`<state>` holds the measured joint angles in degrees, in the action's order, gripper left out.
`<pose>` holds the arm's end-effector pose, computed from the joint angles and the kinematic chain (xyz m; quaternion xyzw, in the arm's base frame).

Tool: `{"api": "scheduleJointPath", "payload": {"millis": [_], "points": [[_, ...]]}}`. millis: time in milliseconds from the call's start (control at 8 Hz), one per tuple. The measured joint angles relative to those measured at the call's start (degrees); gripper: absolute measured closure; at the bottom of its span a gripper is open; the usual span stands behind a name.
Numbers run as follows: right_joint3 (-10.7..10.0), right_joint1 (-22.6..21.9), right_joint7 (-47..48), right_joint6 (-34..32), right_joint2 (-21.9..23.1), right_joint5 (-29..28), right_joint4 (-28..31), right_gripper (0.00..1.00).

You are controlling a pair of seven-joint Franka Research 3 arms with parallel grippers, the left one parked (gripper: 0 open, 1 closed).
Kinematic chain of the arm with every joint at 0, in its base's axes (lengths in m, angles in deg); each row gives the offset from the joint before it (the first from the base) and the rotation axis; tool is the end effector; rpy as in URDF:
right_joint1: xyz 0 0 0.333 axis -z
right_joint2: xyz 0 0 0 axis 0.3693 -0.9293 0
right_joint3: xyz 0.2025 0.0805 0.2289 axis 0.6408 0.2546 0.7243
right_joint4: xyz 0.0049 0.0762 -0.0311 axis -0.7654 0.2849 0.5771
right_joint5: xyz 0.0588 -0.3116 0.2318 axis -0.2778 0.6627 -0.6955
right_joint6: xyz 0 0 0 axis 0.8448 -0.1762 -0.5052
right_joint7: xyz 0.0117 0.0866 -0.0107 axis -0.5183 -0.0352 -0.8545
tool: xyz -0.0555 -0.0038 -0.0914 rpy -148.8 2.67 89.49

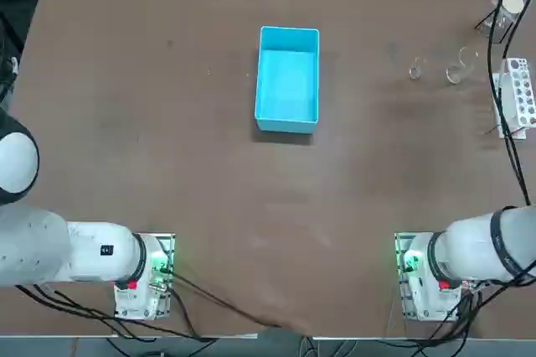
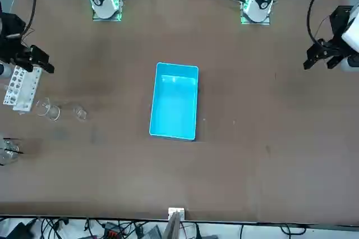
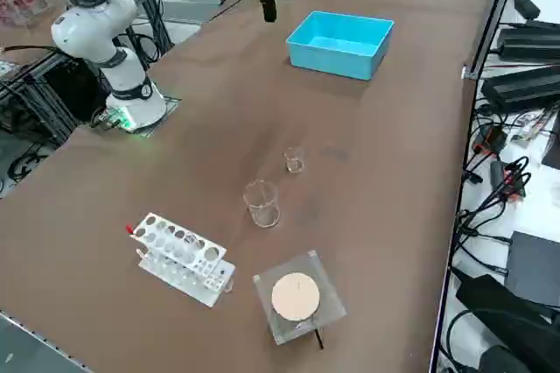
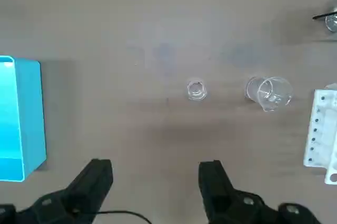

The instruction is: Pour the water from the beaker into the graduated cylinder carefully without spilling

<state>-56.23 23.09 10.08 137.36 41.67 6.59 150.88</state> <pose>0.5683 -0.0045 0.5959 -0.9995 0.0236 0.0060 0.0190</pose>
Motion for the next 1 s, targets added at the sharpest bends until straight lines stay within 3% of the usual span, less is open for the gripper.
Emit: {"api": "scheduleJointPath", "payload": {"millis": [625,1000], "points": [[0.00,0.00,-0.02,-0.43,-0.10,0.00,0.04,0.00],[-0.02,0.01,-0.02,-7.35,-0.98,1.72,0.10,0.00]]}}
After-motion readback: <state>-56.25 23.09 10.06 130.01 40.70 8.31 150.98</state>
